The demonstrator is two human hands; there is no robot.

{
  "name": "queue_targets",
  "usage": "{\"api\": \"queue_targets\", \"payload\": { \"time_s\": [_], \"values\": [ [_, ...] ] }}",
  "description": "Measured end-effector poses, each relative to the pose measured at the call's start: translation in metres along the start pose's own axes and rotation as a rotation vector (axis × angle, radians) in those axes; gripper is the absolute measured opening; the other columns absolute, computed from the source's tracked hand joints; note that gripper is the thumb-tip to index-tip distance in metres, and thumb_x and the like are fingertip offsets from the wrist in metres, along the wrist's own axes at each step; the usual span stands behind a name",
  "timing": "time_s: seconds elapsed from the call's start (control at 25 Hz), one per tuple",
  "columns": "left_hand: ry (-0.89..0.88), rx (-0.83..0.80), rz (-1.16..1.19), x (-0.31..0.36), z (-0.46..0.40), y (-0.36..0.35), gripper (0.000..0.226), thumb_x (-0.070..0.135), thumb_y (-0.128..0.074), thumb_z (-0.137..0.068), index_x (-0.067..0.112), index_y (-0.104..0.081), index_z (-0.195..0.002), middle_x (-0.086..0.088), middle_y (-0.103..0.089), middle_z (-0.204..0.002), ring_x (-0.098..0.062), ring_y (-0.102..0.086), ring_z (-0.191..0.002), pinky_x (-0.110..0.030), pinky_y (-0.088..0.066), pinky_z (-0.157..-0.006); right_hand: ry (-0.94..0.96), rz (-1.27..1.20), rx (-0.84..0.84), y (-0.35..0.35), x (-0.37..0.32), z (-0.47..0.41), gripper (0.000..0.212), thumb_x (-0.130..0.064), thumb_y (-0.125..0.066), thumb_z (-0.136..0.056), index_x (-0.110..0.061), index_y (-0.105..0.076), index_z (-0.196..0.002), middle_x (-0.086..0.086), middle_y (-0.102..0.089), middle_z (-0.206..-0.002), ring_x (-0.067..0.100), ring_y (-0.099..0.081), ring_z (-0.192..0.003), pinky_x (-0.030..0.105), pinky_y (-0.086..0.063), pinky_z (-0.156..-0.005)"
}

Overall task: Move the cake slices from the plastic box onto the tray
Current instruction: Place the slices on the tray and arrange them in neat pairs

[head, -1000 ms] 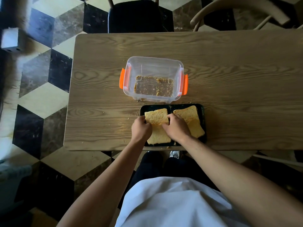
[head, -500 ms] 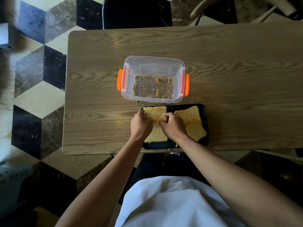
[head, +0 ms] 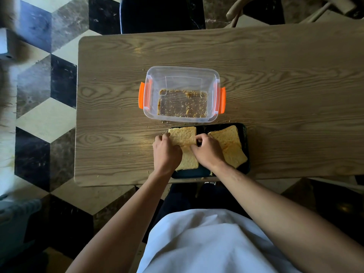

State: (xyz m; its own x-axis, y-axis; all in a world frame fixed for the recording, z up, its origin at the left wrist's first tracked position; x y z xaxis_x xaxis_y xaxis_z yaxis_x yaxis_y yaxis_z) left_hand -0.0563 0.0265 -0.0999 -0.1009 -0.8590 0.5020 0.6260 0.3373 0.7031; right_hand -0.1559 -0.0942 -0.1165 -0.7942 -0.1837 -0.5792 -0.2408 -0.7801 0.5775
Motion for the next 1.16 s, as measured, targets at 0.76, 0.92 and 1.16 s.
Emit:
{"api": "queue_targets", "payload": {
  "time_s": [0.76, 0.92, 1.16],
  "values": [
    [0.136, -0.047, 0.115, -0.021, 0.05, -0.017, 0.021, 0.003, -0.046, -0.081, 0.004, -0.065, -0.091, -0.021, -0.07, -0.094, -0.04, -0.063, -0.093, -0.04, -0.053, -0.074, -0.156, -0.088, -0.096, -0.011, 0.044, 0.044, 0.042, -0.034, -0.065, -0.086, -0.015, -0.058, -0.122, -0.011, -0.056, -0.084, 0.016, -0.061, -0.081, 0.028, -0.043, -0.065],
    [0.108, -0.062, 0.041, -0.02, 0.051, -0.019, 0.021, 0.006, -0.05, -0.079, 0.002, -0.064, -0.095, -0.022, -0.069, -0.095, -0.04, -0.059, -0.101, -0.039, -0.046, -0.076, -0.135, -0.083, -0.135, -0.016, 0.041, 0.045, 0.047, -0.038, -0.064, -0.086, -0.016, -0.057, -0.127, -0.008, -0.058, -0.091, 0.017, -0.062, -0.086, 0.027, -0.045, -0.068],
    [0.031, -0.126, -0.232, -0.02, 0.052, -0.027, 0.023, 0.015, -0.061, -0.083, -0.001, -0.055, -0.099, -0.024, -0.054, -0.113, -0.043, -0.056, -0.1, -0.037, -0.042, -0.079, -0.131, -0.09, -0.185, -0.02, 0.037, 0.045, 0.05, -0.039, -0.063, -0.087, -0.018, -0.057, -0.132, -0.002, -0.061, -0.107, 0.017, -0.06, -0.091, 0.027, -0.044, -0.074]
  ]
}}
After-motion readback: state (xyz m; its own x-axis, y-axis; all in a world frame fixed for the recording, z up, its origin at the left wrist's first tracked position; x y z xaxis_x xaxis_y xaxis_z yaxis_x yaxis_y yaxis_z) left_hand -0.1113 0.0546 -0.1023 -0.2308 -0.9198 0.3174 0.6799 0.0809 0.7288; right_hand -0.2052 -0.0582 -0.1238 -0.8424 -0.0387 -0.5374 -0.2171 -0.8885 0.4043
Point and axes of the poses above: each hand's wrist, its own z-axis away from the middle knuckle, its own y-axis out of the back of the hand, x = y × z, the point moved 5 cm from there along -z, towards the middle knuckle
